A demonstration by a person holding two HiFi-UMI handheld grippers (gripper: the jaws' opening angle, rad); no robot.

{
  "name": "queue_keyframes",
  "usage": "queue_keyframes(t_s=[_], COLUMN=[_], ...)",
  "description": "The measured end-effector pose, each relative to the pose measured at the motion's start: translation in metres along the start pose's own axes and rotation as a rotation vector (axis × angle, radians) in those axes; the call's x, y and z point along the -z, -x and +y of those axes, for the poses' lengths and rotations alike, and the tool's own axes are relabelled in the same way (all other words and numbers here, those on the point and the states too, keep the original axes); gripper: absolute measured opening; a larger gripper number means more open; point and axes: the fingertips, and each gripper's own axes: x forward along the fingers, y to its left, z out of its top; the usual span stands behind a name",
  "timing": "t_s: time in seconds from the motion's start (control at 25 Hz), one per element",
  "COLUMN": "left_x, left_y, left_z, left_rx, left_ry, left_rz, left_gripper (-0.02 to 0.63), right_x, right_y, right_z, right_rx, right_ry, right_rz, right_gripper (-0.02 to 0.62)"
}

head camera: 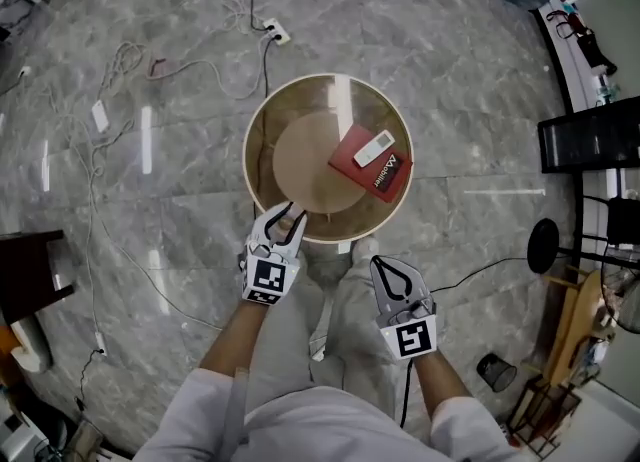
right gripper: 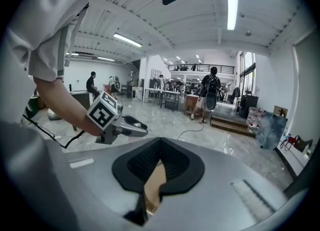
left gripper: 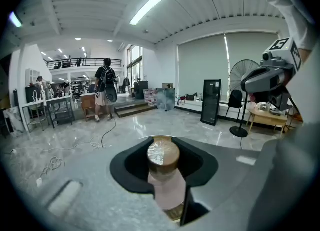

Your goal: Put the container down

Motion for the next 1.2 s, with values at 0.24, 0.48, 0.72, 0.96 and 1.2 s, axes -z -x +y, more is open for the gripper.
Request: queue_keyframes(t_s=[0.24, 0.48, 0.72, 0.96, 1.2], left_x=[0.061, 0.112, 0.164, 0.198, 0.217], left_y=[-0.049, -0.087, -0.137, -0.168, -0.184], left_z=[0.020, 0.032, 0.031, 0.029, 0.029], left_rx=[-0.072, -0.141, -0.149, -0.155, -0.150], left_ry=[0.014, 0.063, 0.067, 0.078, 0.079], left_rz=[0.025, 0.046, 0.065, 0.068, 0.062], left_gripper=[0.117, 0.117, 0.117, 0.117, 0.115], right_x=[0.047, 0.091, 0.131, 0.166, 0.188], right_y=[-0.043, -0.074, -0.105, -0.121, -0.129], right_z=[-0.012, -0.027, -0.044, -0.049, -0.049], right_rx=[-0.076, -0.123, -0.143, -0.158, -0.168], right_ry=[-0.018, -0.048, -0.068, -0.078, -0.086], right_rz=[-0.005, 0.020, 0.021, 0.039, 0.066], right_gripper=[0.006, 0.006, 0.006, 0.006, 0.006])
